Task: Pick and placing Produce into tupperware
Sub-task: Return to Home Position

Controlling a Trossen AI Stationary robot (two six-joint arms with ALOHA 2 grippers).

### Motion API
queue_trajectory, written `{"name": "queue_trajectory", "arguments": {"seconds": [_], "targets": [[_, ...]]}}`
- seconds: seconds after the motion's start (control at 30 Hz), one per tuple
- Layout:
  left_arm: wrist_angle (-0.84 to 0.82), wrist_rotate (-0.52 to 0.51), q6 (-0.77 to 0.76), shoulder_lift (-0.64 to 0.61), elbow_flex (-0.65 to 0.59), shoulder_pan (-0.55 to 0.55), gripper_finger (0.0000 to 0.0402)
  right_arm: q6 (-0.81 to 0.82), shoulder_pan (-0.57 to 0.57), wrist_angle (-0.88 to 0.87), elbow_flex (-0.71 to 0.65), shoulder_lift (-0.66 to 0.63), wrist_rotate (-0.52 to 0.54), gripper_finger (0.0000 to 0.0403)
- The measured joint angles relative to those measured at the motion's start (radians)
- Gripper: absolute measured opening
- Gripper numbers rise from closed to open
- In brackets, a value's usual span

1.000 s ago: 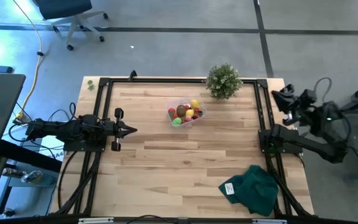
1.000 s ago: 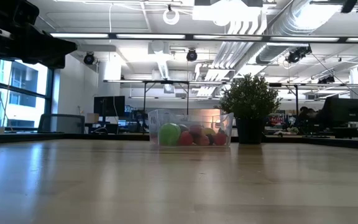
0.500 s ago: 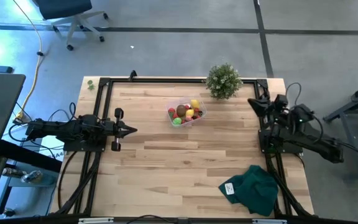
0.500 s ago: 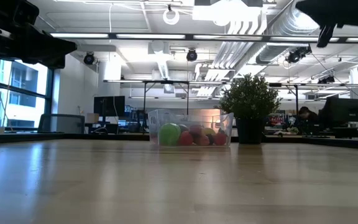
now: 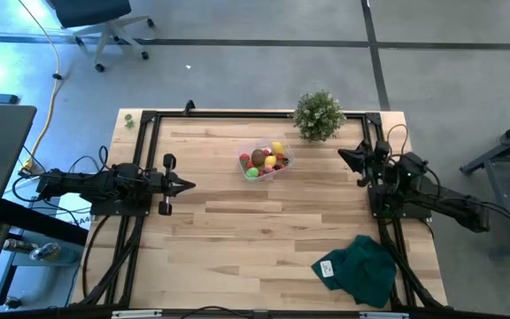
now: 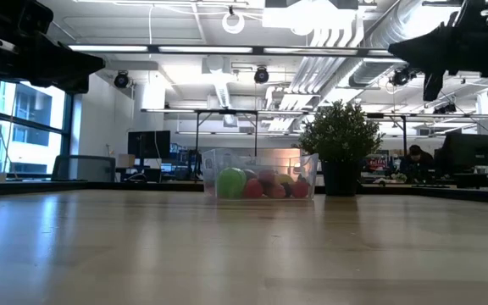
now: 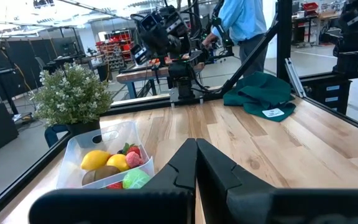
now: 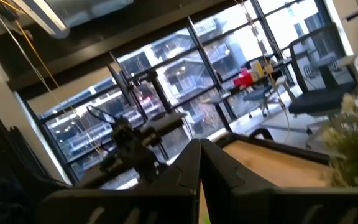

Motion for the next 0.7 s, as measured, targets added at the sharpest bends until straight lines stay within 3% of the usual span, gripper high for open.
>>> {"name": "queue_trajectory", "arguments": {"seconds": [0.33,0.7], "targets": [[0.0,0.0,0.0,0.0,0.0,0.0,0.0001,-0.053,0.0,-0.082,-0.02,0.0,0.001,0.0],[0.0,0.0,0.0,0.0,0.0,0.0,0.0001,-0.169,0.0,-0.311,-0.02,0.0,0.016,0.0]]}}
